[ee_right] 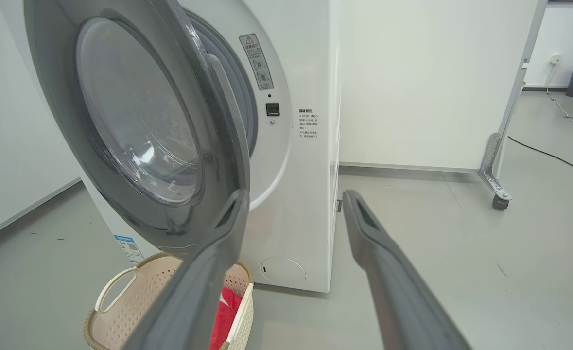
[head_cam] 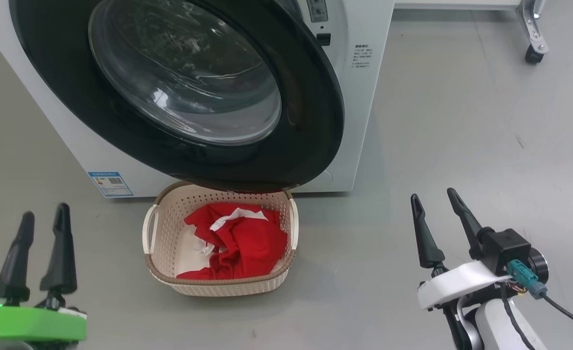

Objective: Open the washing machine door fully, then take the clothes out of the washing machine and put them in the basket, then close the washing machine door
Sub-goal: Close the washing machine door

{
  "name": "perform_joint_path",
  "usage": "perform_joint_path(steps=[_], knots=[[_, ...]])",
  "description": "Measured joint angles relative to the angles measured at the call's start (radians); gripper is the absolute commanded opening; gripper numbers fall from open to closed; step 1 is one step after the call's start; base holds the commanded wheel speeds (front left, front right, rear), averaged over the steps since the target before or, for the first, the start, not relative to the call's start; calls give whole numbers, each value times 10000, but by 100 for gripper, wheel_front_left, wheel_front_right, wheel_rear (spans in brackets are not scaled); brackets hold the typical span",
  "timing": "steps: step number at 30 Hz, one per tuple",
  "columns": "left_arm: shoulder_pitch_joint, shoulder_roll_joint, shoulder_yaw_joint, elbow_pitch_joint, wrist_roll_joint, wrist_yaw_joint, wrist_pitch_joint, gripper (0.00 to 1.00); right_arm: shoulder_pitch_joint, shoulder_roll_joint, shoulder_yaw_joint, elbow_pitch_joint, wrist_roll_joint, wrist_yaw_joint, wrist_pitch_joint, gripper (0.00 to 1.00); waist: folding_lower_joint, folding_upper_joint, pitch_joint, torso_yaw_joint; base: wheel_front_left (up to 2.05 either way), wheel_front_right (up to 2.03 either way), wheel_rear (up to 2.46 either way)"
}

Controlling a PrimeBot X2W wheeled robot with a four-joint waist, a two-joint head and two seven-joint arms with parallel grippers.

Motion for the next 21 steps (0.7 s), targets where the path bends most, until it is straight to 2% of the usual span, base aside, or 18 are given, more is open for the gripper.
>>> perform_joint_path(steps=[4, 6, 12, 21], knots=[[427, 213, -211, 330, 1333, -4, -328, 100, 198, -2, -27, 10, -2, 0, 0, 100, 0, 0, -195, 18, 0, 0, 0], [638, 222, -272, 451, 1822, 128, -502, 100, 321, 2, -23, 35, -4, -2, 0, 100, 0, 0, -283, 15, 0, 0, 0], [1055, 215, -771, 717, 2746, 543, -755, 100, 801, 6, -42, 150, -4, -81, 0, 100, 0, 0, -445, -33, 0, 0, 0], [1203, 50, -1434, 1154, 3672, 941, -1089, 100, 967, 13, -13, 219, -4, -79, 0, 100, 0, 0, -521, -84, 0, 0, 0]])
